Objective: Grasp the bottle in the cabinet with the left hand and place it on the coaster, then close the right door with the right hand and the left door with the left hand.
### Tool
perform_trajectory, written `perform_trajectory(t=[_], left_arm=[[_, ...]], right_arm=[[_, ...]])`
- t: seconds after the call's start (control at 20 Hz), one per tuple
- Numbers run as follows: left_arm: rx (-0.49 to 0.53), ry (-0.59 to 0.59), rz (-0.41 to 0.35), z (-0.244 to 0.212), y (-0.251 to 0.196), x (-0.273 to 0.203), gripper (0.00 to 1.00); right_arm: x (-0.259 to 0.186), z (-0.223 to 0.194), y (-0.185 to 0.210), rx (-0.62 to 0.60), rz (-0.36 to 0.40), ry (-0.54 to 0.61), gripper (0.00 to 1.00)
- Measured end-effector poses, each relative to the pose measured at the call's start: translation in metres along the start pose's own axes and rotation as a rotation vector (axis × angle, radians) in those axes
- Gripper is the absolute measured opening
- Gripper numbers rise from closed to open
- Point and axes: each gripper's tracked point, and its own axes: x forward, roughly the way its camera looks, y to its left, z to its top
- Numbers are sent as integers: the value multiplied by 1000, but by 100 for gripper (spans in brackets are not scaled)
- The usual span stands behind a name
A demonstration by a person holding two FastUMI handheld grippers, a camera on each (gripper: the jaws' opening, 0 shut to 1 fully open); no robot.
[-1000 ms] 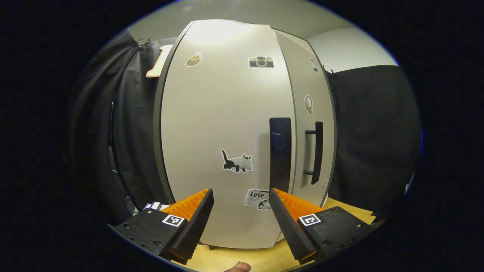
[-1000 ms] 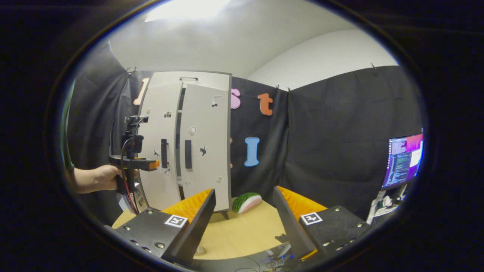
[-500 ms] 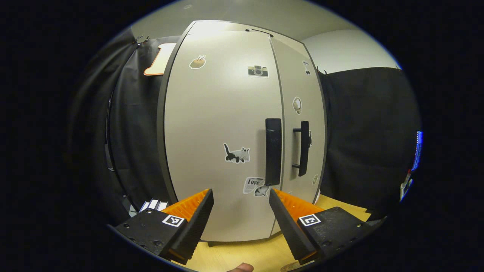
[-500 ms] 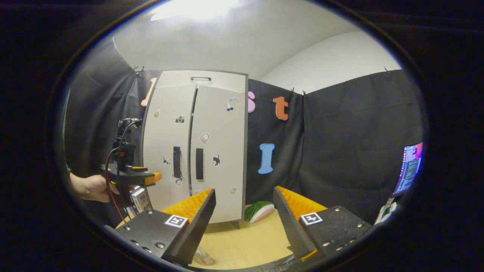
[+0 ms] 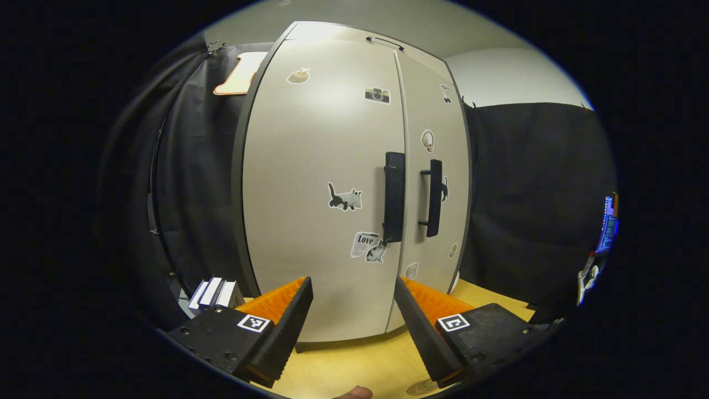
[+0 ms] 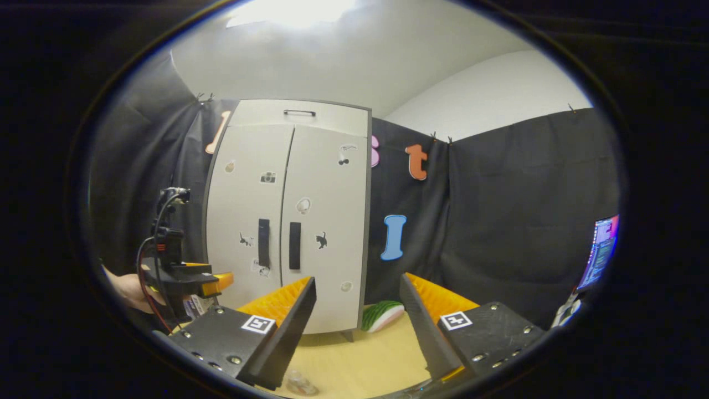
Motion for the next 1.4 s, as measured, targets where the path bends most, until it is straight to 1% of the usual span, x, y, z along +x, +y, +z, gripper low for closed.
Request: perform_trajectory(t=[0.05, 0.15, 0.3, 0.35, 0.4, 0.45, 0.5, 0.55, 0.6, 0.65, 0.7, 0.75, 0.8, 0.85, 0.9, 0.95, 1.0, 1.1, 1.2, 1.25, 1.3, 1.35, 1.4], left_arm=[[6, 0, -2, -1, 1, -2, 94], [8, 7, 1, -3, 2, -7, 95], [-21, 11, -3, -4, -4, -16, 95], [-19, 12, 9, -4, -5, -22, 95], [-13, 18, 24, -4, -5, -26, 95], [-13, 14, 32, -1, -8, -31, 95], [-19, 12, 35, 3, -13, -37, 96], [-27, 18, 42, 6, -17, -44, 95], [-34, 18, 39, 9, -23, -48, 95], [-35, 18, 45, 12, -27, -54, 95], [-36, 19, 53, 13, -30, -60, 96], [-37, 19, 47, 14, -36, -64, 96], [-37, 21, 49, 14, -42, -67, 96], [-33, 21, 44, 14, -47, -70, 96], [-23, 17, 42, 15, -51, -72, 96], [-12, 16, 43, 17, -53, -72, 96], [-4, 17, 41, 19, -57, -74, 96], [-1, 2, 31, 25, -64, -77, 96], [14, -18, 23, 31, -68, -79, 96], [25, -27, 22, 34, -69, -79, 96], [34, -33, 26, 34, -69, -78, 95], [35, -35, 35, 34, -69, -77, 95], [31, -40, 36, 35, -69, -78, 96]], right_arm=[[4, -2, 0, 3, -1, 6, 89], [9, -3, -1, 8, -5, 16, 89], [12, -3, -3, 2, 2, 12, 89], [11, -3, -5, -10, 4, 10, 89], [11, -3, -6, -27, 10, 5, 89], [11, -3, -3, -45, 32, 1, 93], [11, -3, -2, -55, 48, 3, 93], [9, -2, -4, -53, 55, 1, 90], [8, -1, -5, -45, 66, 3, 90], [7, -1, -4, -29, 77, 6, 93], [7, -2, -4, -17, 87, 13, 90], [6, -3, -8, -15, 88, 18, 90], [6, -3, -13, -19, 78, 19, 93], [4, -3, -18, -22, 70, 22, 89], [3, -3, -20, -28, 70, 22, 89], [1, -2, -23, -33, 70, 14, 93], [0, -2, -25, -34, 70, 9, 89], [0, -1, -28, -30, 65, -3, 89], [0, 0, -29, -22, 66, -16, 89], [0, -1, -29, -20, 67, -18, 93], [0, -2, -29, -21, 66, -18, 90], [0, -3, -30, -26, 64, -17, 93], [0, -4, -31, -30, 61, -16, 93]])
